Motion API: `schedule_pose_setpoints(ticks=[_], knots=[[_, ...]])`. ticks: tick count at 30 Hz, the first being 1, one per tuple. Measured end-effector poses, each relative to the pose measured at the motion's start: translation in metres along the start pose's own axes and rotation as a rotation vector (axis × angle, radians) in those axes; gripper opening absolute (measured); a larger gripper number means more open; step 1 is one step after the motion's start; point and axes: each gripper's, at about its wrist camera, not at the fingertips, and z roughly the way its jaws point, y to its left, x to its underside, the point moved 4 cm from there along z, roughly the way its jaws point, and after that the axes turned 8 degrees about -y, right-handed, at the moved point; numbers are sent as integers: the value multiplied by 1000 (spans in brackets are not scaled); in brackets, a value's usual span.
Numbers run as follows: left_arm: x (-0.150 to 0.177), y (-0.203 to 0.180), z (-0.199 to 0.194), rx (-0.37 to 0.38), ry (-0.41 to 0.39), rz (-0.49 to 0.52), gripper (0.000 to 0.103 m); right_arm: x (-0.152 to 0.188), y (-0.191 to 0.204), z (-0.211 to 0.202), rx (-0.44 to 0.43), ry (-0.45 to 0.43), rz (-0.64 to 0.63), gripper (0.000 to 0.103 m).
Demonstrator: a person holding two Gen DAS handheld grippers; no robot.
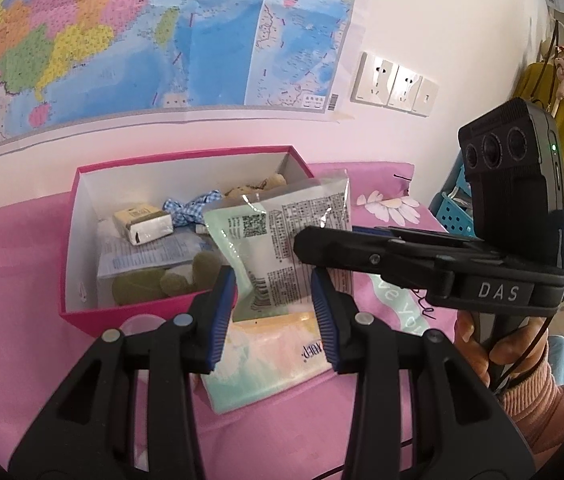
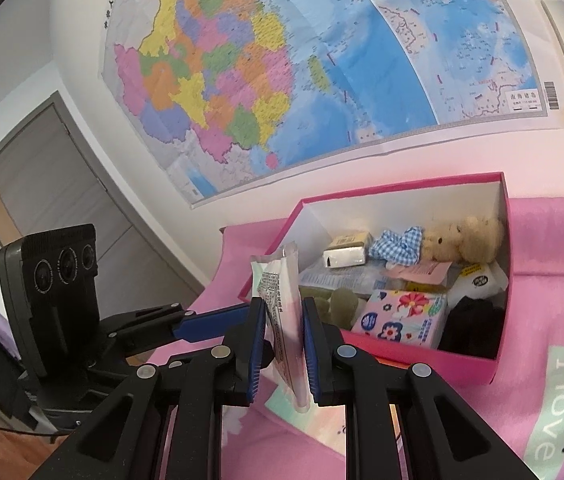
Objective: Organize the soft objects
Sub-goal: 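Carry the clear plastic packet with the right gripper toward the shoebox, then lower the plastic packet into the shoebox and open the right gripper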
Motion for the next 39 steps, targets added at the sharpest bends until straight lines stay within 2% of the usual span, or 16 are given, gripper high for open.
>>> schedule_pose_setpoints(ticks=[13, 17, 28, 39], knots=[[-15, 10, 23, -34, 18, 1, 41, -17, -18, 19, 3, 5, 21, 18], [-18, 12, 32, -47, 33, 7, 37, -20, -22, 26, 12, 12, 20, 18], [-24, 27, 52, -77, 67, -32, 37, -27, -37, 47, 46, 30, 34, 18], [-25, 34, 64, -108, 92, -50, 37, -30, -46, 61, 43, 47, 70, 18]])
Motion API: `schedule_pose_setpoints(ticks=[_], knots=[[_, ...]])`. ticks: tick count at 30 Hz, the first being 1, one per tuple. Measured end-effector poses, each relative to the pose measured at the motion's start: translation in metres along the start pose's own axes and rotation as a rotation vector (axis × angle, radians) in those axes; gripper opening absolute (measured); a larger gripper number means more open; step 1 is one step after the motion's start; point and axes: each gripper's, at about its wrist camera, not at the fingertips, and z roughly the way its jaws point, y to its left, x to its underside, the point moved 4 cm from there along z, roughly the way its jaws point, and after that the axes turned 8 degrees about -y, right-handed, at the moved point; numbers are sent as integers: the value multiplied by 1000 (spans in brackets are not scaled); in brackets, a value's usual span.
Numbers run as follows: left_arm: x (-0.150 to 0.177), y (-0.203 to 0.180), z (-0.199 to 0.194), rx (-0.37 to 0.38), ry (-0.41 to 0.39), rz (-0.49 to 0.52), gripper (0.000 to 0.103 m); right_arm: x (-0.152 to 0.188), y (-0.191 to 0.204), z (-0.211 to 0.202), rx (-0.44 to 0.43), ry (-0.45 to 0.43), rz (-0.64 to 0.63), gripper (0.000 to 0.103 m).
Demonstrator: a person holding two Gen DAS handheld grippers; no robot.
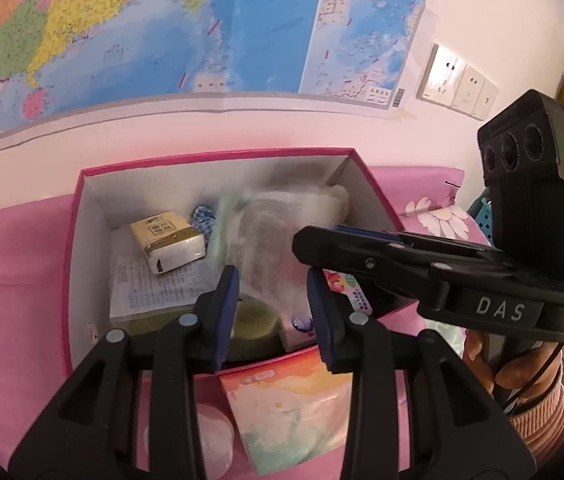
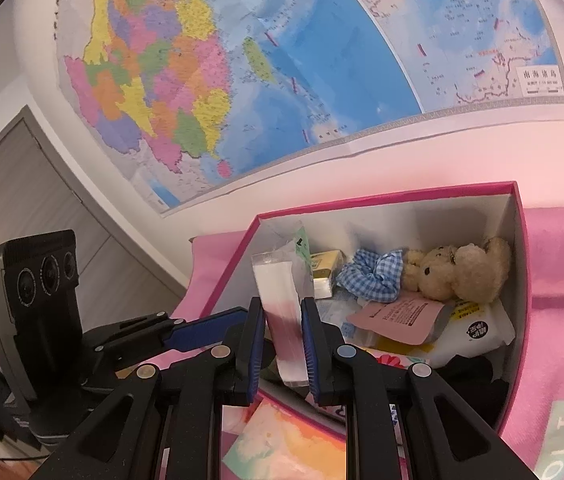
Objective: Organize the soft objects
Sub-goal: 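Lower the plastic packet into the shoebox and open the right gripper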
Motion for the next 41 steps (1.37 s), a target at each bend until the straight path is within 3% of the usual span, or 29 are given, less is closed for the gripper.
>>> schedule_pose_setpoints(ticks=[8, 11, 14, 15, 17, 19, 22, 27, 33, 41], knots=[[4, 4, 3, -30, 8, -12, 37, 7, -14, 3, 96, 6, 16, 23], [7, 4, -4, -29, -5, -6, 41, 9, -18, -4, 124, -7, 16, 31], [12, 4, -18, -44, -38, 0, 52, 10, -17, -13, 140, -26, 4, 41], [13, 4, -23, -46, -51, 2, 60, 11, -16, -17, 150, -34, -6, 44], [16, 3, -36, -56, -85, 2, 72, 14, -9, -26, 155, -48, -39, 55], [22, 2, -53, -66, -127, 8, 85, 21, 2, -39, 181, -70, -85, 74], [33, -1, -77, -86, -189, 2, 101, 36, 19, -58, 204, -93, -158, 86], [62, 7, -105, -149, -213, -35, 102, 75, 40, -82, 290, -102, -269, 103], [100, 19, -113, -230, -163, -99, 102, 117, 44, -95, 358, -98, -265, 103], [131, 11, -121, -311, -125, -74, 102, 152, 57, -94, 367, -61, -299, 103]])
